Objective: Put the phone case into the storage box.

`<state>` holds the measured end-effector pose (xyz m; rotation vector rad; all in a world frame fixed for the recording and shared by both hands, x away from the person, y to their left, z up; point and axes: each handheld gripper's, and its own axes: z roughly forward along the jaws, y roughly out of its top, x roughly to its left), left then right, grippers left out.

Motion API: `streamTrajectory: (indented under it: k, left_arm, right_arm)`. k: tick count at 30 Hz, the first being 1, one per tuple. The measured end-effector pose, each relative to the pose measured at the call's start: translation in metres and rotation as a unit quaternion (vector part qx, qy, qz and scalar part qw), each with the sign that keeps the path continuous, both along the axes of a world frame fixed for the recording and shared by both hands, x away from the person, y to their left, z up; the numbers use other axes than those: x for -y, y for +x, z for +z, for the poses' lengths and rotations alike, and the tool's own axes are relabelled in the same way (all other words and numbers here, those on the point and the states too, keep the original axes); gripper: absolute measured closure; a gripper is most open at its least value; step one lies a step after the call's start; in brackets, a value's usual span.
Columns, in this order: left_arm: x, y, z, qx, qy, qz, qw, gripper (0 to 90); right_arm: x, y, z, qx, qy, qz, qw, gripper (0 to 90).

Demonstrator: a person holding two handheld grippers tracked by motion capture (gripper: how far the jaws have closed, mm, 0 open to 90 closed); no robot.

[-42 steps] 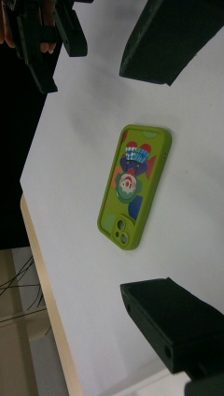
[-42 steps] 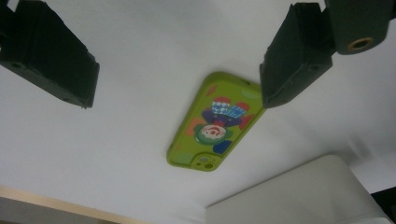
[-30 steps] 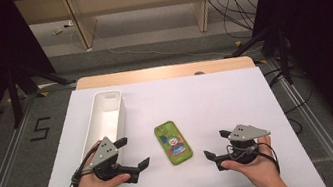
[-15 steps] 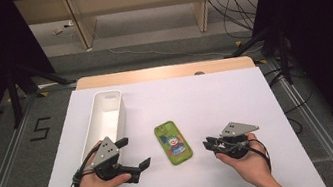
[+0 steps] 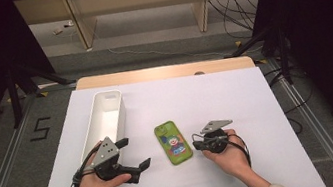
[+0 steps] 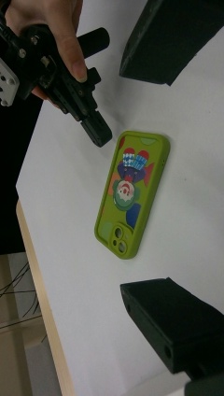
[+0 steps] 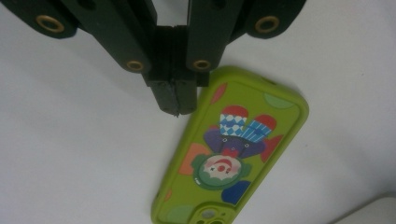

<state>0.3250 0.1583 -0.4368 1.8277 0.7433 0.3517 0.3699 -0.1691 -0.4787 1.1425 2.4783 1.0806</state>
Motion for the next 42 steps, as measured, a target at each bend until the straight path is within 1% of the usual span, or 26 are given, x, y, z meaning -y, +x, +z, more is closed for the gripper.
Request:
streamTrajectory:
  k: [7,12,19,21,24,25,27,30,32,34,42]
  left_arm:
    - [0.0,0.0,0.0,0.0,0.002,0.001,1.0,0.0]
    - [0.0,0.0,-0.001,-0.002,0.002,0.001,1.0,0.0]
    - [0.0,0.001,-0.001,-0.004,0.002,0.002,1.0,0.0]
    - [0.0,0.001,-0.001,-0.004,0.002,0.002,1.0,0.0]
    - [0.0,0.001,-0.001,-0.004,0.002,0.003,1.0,0.0]
    - [0.0,0.001,-0.001,-0.004,0.002,0.003,1.0,0.0]
    - [0.0,0.001,-0.001,-0.005,0.002,0.003,1.0,0.0]
    - [0.0,0.001,-0.002,-0.006,0.003,0.003,1.0,0.0]
    - [0.0,0.001,-0.002,-0.006,0.003,0.004,1.0,0.0]
    - [0.0,0.001,-0.002,-0.006,0.004,0.004,1.0,0.0]
    - [0.0,0.001,-0.002,-0.012,0.002,0.004,0.9999,0.1]
  right_arm:
    - [-0.007,0.003,-0.003,-0.005,-0.005,0.006,1.0,90.0]
    - [-0.01,0.001,-0.004,-0.005,-0.008,0.016,0.9998,90.0]
    - [-0.02,-0.005,-0.003,-0.011,-0.009,0.039,0.9991,90.0]
    - [-0.027,-0.009,-0.004,-0.01,-0.009,0.05,0.9986,90.0]
    - [-0.032,-0.011,-0.004,-0.012,-0.01,0.057,0.9983,90.0]
    - [-0.036,-0.013,-0.004,-0.012,-0.008,0.065,0.9978,90.0]
    - [-0.039,-0.015,-0.004,-0.014,-0.008,0.067,0.9976,90.0]
    - [-0.045,-0.018,-0.005,-0.011,-0.007,0.076,0.997,90.0]
    - [-0.049,-0.02,-0.005,-0.016,-0.005,0.077,0.9969,90.0]
    - [-0.055,-0.022,-0.007,-0.014,-0.005,0.085,0.9963,90.0]
    - [-0.064,-0.026,-0.009,-0.011,0.0,0.096,0.9953,90.0]
